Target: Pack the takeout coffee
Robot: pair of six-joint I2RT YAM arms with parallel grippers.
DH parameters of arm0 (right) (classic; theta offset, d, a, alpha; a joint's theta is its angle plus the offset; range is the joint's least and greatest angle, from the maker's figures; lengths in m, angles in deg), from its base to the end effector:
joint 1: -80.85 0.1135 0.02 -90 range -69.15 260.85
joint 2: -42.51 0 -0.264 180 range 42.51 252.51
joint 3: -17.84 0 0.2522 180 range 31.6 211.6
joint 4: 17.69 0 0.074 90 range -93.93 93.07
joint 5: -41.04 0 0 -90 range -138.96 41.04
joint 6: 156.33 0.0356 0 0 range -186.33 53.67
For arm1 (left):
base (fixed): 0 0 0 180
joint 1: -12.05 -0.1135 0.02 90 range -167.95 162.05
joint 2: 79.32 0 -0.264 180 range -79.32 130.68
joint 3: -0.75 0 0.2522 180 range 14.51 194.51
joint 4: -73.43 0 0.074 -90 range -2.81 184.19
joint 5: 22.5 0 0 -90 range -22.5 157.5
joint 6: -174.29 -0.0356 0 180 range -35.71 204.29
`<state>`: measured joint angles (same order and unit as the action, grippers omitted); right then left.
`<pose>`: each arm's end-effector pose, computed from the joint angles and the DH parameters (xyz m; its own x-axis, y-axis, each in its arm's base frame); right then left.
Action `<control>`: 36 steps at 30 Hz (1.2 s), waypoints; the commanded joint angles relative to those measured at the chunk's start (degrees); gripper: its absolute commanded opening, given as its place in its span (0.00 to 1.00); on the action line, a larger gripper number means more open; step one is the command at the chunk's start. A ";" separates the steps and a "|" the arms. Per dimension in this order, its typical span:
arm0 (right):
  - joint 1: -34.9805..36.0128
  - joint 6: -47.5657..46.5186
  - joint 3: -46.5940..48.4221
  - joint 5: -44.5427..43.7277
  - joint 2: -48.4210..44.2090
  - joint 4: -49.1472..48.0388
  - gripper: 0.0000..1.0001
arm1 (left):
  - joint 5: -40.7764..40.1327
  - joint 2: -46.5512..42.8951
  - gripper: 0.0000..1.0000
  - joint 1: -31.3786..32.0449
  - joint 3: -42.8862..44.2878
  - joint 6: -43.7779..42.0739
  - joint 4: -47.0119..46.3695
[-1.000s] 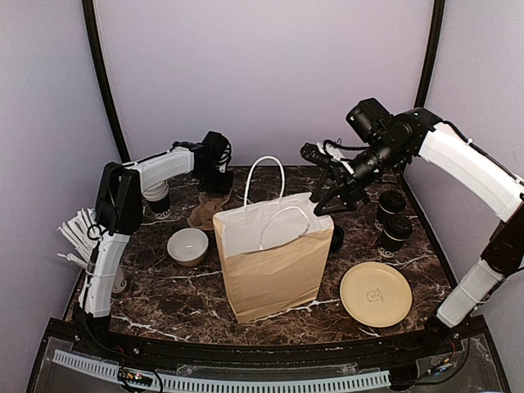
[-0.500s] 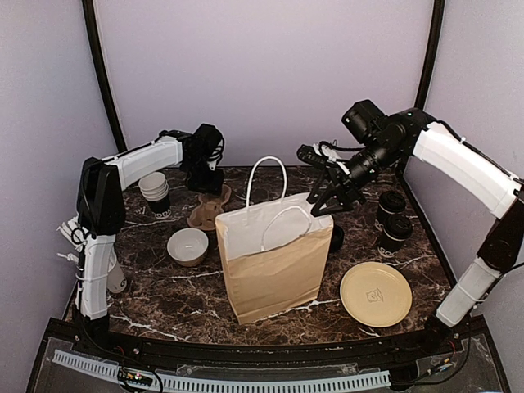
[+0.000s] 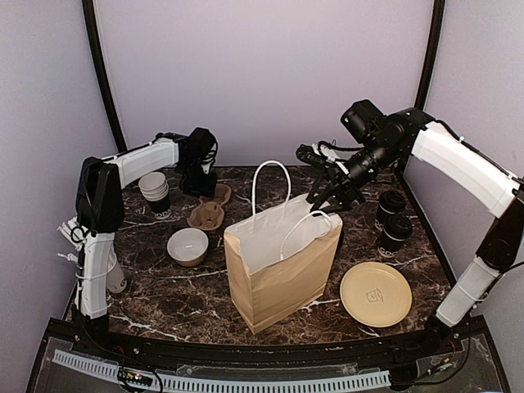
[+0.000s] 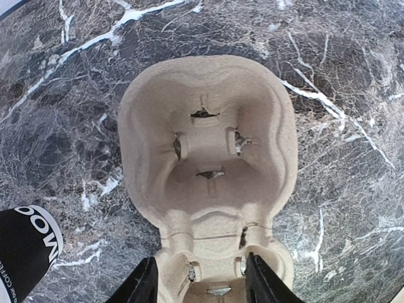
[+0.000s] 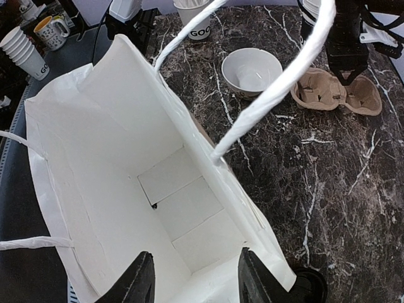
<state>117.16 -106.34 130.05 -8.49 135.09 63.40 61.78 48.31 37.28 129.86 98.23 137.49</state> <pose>0.2423 0.2068 0.3732 -0.0919 -0.6745 -0.7325 -0.9916 -0.0056 0.1295 0.4391 -0.2030 0.2320 -0.8715 0.1457 -0.4683 0.1779 0.9837 -0.0251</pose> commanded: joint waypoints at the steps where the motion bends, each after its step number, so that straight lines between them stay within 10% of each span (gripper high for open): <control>1: -0.42 0.02 1.28 0.58 -0.35 0.25 0.45 | 1.72 0.91 0.50 -0.27 0.04 0.25 -0.32; 36: -3.17 -1.62 7.77 1.28 -1.18 4.88 0.49 | 2.84 5.43 0.31 -0.19 10.56 -1.14 4.91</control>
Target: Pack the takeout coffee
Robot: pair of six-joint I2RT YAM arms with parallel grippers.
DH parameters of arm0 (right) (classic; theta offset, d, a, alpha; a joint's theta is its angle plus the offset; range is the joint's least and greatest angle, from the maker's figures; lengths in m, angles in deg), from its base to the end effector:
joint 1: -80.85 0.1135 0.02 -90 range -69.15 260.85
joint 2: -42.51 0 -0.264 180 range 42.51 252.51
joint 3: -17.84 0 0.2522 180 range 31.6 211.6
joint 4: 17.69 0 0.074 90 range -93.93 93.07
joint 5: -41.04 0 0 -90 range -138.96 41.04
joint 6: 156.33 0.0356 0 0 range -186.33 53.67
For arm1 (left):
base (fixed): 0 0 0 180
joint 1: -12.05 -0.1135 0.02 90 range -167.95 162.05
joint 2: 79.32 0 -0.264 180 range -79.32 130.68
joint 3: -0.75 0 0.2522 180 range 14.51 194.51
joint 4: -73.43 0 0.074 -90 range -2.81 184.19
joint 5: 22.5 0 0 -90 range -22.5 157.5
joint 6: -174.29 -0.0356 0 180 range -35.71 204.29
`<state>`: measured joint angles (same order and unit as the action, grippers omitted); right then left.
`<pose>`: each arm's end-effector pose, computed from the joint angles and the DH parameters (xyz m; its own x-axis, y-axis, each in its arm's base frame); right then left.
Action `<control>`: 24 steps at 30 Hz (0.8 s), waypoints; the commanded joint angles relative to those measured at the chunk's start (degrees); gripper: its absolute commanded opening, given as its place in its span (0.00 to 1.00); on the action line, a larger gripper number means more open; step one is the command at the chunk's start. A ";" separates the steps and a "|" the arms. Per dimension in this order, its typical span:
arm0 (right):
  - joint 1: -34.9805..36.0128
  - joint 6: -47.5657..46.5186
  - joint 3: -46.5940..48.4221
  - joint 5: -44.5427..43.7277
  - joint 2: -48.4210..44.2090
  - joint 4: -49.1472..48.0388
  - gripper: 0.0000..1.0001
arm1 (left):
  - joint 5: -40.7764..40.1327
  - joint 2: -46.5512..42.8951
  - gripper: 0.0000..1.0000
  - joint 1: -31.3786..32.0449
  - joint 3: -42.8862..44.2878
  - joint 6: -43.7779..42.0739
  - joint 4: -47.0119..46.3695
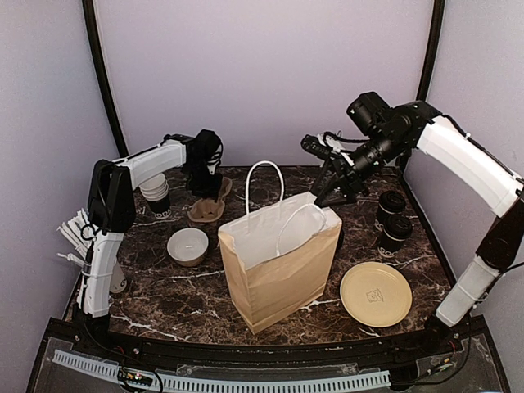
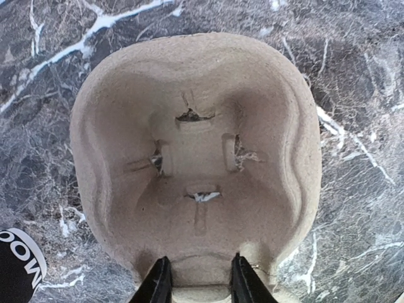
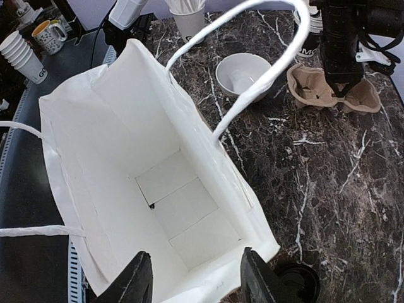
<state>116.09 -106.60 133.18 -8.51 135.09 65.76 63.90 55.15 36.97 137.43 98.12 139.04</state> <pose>0.2431 0.2000 0.3867 -0.0919 -0.6672 -0.7392 -0.9933 0.0092 0.1152 0.4598 -0.2112 0.2137 -0.8818 0.1466 -0.4482 0.1897 0.9804 -0.0525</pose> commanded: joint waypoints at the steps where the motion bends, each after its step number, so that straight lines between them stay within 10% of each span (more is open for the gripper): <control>1: -2.69 -1.90 5.96 1.87 -1.13 3.30 0.50 | 1.16 -1.68 0.31 0.12 3.62 -1.35 3.70; 16: 2.35 -6.96 21.30 4.94 10.47 11.13 0.63 | 8.17 -18.23 0.30 0.12 11.30 -8.88 5.68; 24: 3.01 -5.76 21.76 5.85 12.16 9.81 0.63 | 17.40 -37.16 0.28 0.75 1.07 -9.40 -7.53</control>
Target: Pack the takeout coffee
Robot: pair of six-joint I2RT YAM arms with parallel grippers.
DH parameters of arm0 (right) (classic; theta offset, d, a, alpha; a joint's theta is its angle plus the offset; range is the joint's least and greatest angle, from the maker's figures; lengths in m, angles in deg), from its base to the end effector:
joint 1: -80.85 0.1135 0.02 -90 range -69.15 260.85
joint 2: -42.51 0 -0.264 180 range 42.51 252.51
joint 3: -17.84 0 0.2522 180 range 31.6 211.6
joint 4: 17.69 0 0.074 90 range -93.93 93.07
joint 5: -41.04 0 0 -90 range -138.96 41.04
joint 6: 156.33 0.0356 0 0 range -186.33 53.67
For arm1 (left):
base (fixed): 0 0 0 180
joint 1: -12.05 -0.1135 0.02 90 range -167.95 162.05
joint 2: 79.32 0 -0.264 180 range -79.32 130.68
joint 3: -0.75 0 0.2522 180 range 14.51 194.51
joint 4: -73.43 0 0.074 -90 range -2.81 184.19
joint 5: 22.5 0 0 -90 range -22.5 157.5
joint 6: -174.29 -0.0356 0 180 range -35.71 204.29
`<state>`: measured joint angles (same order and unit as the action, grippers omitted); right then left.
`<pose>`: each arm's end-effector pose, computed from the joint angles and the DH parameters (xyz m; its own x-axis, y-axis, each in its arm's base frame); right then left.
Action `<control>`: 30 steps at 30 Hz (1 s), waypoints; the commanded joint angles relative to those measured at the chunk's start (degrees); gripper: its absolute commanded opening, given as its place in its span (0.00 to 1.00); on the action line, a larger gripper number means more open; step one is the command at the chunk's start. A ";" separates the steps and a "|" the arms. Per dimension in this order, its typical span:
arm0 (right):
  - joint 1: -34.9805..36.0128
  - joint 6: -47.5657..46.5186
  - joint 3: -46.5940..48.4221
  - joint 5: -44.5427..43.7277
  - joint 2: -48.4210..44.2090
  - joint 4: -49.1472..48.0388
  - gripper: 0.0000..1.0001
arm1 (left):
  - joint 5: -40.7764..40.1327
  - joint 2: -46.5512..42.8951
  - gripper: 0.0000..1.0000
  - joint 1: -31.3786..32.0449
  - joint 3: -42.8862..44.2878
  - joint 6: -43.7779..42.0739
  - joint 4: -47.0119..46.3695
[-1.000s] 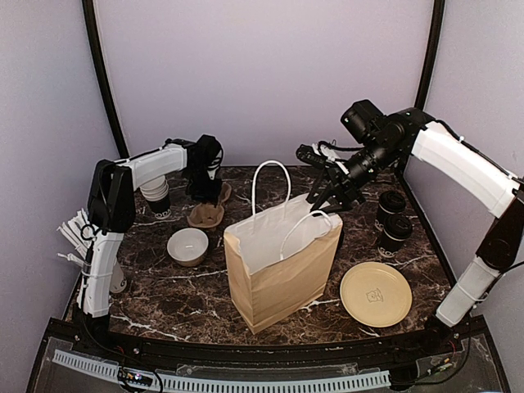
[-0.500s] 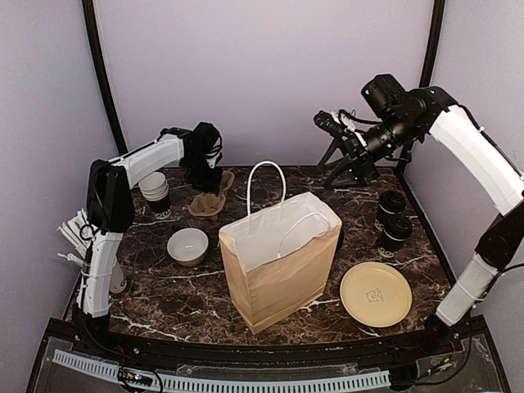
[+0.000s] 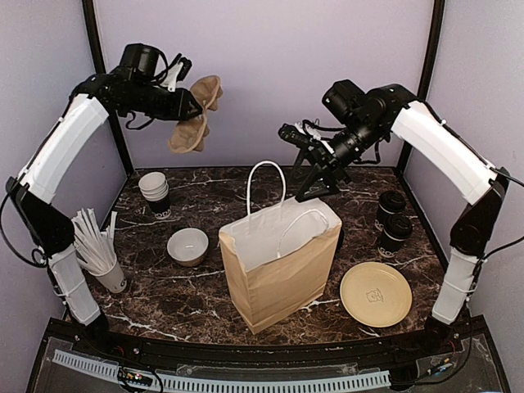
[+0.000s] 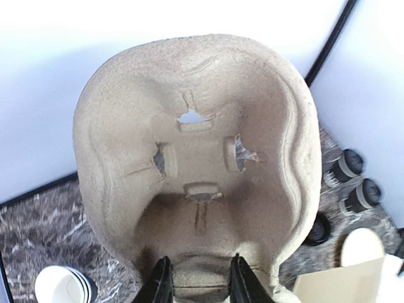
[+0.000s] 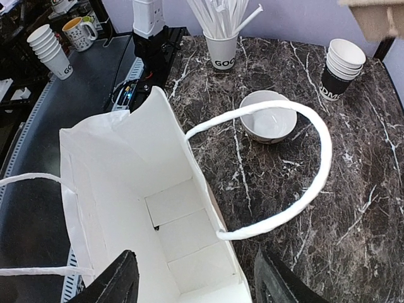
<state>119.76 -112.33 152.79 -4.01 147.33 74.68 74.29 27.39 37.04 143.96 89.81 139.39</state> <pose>0.2580 0.2406 0.4075 0.0256 -0.6336 -0.7733 -0.9820 -0.1608 0.0992 0.3552 -0.1702 0.4626 -0.4930 0.1244 -0.8611 0.4675 0.8725 -0.1416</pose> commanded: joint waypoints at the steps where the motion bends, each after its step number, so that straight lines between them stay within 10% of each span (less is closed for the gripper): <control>1: -1.32 -0.12 2.00 1.82 -0.32 1.09 0.63 | 9.83 -10.78 0.28 1.36 -8.14 -1.07 -9.39; 12: -17.39 1.08 -5.01 8.36 -6.89 -0.83 0.62 | 27.28 -23.07 0.26 13.49 -22.92 2.77 -31.55; 30: -25.19 10.27 -14.81 5.84 -11.23 -12.04 0.61 | 21.68 -17.87 0.24 28.58 -34.89 4.84 -40.17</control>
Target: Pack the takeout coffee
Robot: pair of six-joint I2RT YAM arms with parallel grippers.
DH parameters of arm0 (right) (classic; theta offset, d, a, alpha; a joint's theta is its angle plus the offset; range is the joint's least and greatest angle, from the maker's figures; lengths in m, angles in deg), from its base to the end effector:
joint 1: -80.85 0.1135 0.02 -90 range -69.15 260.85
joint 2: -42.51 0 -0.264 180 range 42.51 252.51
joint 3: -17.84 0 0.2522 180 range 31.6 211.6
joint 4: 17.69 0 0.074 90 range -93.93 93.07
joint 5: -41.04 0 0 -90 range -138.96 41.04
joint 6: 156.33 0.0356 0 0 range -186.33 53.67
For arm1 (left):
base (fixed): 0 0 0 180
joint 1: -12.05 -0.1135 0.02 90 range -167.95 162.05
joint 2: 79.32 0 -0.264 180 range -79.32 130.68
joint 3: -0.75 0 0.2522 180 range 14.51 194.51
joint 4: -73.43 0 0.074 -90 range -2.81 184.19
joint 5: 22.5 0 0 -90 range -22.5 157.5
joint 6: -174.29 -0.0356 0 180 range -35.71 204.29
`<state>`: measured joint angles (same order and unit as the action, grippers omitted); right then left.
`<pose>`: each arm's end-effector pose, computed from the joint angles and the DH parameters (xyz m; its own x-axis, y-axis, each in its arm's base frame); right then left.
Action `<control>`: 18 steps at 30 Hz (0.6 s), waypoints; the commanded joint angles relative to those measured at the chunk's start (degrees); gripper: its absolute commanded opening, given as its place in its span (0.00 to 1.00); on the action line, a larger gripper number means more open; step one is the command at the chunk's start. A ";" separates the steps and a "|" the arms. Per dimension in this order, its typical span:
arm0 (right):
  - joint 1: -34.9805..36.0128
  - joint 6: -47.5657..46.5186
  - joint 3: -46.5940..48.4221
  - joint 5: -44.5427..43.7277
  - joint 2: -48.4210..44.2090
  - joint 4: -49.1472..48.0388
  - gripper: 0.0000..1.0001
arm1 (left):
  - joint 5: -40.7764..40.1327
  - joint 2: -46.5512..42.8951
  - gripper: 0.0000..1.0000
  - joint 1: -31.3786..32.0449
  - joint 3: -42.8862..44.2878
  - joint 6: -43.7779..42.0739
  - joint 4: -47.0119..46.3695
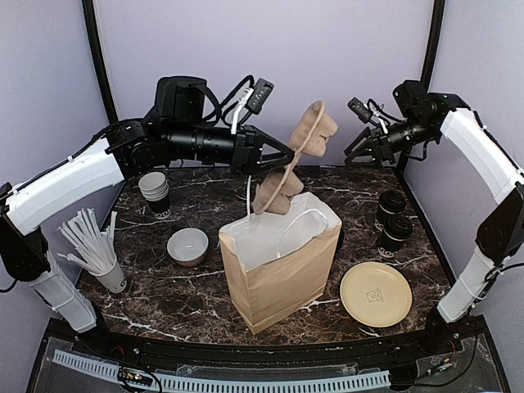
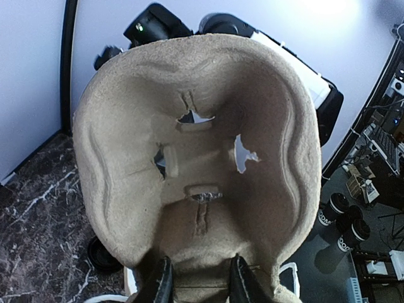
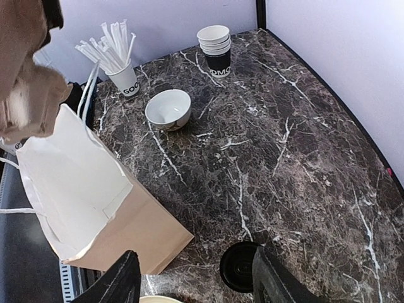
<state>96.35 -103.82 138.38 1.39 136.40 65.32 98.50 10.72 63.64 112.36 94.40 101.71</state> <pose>0.2980 0.1111 0.4095 -0.2826 -0.4814 -0.8297 -0.9497 0.2620 0.1715 0.2084 -0.2923 0.4580 -0.2452 0.0670 -0.9672 0.9614 0.1458 -0.2336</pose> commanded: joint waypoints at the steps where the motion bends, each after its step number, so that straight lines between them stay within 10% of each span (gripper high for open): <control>1: -2.09 1.81 -0.69 0.50 -0.29 -2.78 0.61 | -2.88 -1.36 0.24 2.26 -4.02 0.48 -2.79; 18: -2.41 1.29 -2.64 1.02 -0.11 -3.24 0.60 | -12.25 -0.07 0.24 6.26 -6.88 -1.89 2.12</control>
<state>93.97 -102.43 136.46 1.56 136.40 63.27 88.49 10.85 69.24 104.14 94.40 101.36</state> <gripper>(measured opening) 0.600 0.291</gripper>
